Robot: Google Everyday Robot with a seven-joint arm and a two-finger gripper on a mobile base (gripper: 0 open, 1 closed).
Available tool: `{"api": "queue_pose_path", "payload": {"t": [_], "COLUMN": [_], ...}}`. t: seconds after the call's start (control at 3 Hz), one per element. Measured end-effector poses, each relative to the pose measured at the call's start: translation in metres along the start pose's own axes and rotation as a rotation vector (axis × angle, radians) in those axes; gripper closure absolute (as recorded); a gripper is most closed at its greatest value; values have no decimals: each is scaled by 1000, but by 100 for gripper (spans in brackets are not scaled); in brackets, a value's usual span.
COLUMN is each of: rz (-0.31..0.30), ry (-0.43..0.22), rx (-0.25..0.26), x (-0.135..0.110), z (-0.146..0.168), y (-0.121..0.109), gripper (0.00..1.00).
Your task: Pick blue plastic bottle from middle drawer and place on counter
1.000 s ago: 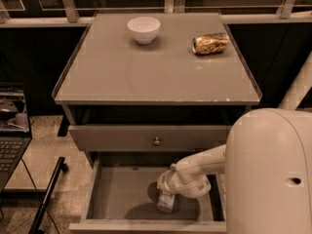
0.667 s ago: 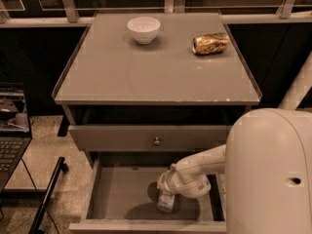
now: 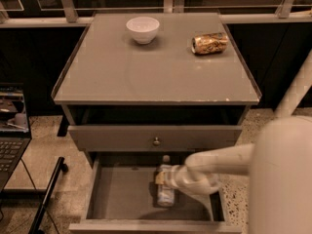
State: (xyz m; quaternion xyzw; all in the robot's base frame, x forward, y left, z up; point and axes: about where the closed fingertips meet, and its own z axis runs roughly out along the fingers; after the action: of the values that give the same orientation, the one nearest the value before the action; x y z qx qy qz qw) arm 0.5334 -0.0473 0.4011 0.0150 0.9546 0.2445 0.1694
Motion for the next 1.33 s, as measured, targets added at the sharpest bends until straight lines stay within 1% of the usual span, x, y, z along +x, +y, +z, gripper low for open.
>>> {"api": "queue_pose_path", "payload": {"t": [0.33, 0.67, 1.0, 1.33], "rz": [-109, -129, -111, -109], "ry": [-28, 32, 141, 193], "rx": [-86, -135, -196, -262], "x": [-9, -1, 11, 25], "z": [-51, -80, -86, -93], "y": [-26, -42, -48, -33], "gripper": [100, 100, 100, 100]}}
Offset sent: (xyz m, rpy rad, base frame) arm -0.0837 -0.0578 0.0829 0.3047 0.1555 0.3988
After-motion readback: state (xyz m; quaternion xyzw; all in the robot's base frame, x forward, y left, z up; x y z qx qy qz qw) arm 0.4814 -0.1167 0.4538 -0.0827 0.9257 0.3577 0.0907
